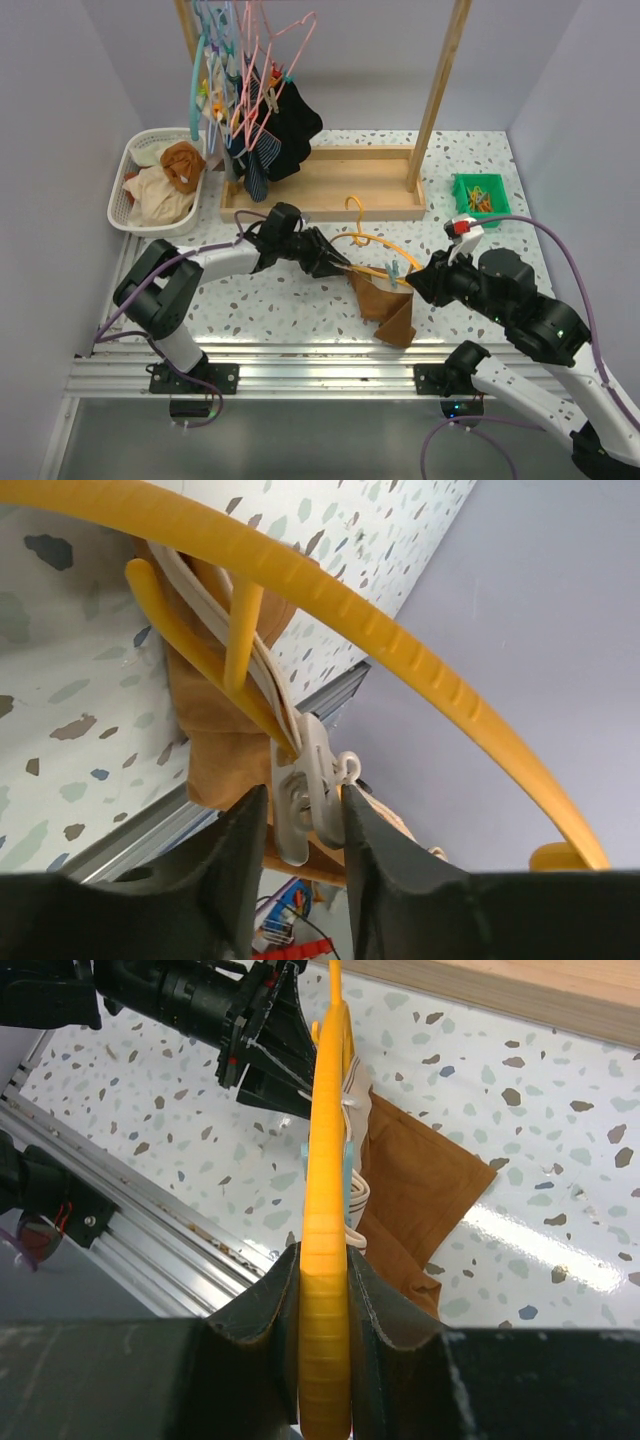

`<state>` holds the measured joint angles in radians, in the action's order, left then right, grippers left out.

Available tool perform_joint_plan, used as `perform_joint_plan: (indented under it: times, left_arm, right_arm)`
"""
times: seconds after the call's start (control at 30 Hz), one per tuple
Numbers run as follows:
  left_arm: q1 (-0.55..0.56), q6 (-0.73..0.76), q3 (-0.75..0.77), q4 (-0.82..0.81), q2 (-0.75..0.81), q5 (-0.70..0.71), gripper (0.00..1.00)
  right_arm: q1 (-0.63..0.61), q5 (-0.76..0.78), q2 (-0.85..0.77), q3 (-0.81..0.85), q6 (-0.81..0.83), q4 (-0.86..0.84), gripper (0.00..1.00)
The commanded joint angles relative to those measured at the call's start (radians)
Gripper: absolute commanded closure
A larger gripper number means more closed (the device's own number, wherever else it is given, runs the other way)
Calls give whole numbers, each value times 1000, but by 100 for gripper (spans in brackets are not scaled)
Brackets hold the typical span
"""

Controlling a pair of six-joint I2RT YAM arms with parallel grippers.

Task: Remove the underwear clipped to the hanger
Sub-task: Remove the underwear from the hanger.

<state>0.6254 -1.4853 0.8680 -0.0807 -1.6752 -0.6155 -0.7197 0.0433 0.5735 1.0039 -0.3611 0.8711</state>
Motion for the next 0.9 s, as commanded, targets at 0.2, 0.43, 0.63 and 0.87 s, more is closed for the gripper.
perform_joint_plan:
  times: [0.2, 0.43, 0.63, 0.87]
  left_arm:
    - [7, -3, 29, -57, -1, -41, 98]
    - [8, 89, 6, -15, 40, -49, 100]
    - [7, 148, 5, -2, 100, -52, 100]
    - [-13, 244, 51, 147, 198, -21, 100]
  right_arm:
    - [0, 66, -12, -4, 33, 43, 100]
    - [0, 118, -26, -28, 1, 51, 100]
    - [-1, 216, -24, -34, -73, 71, 100]
    - [0, 196, -12, -30, -91, 56, 100]
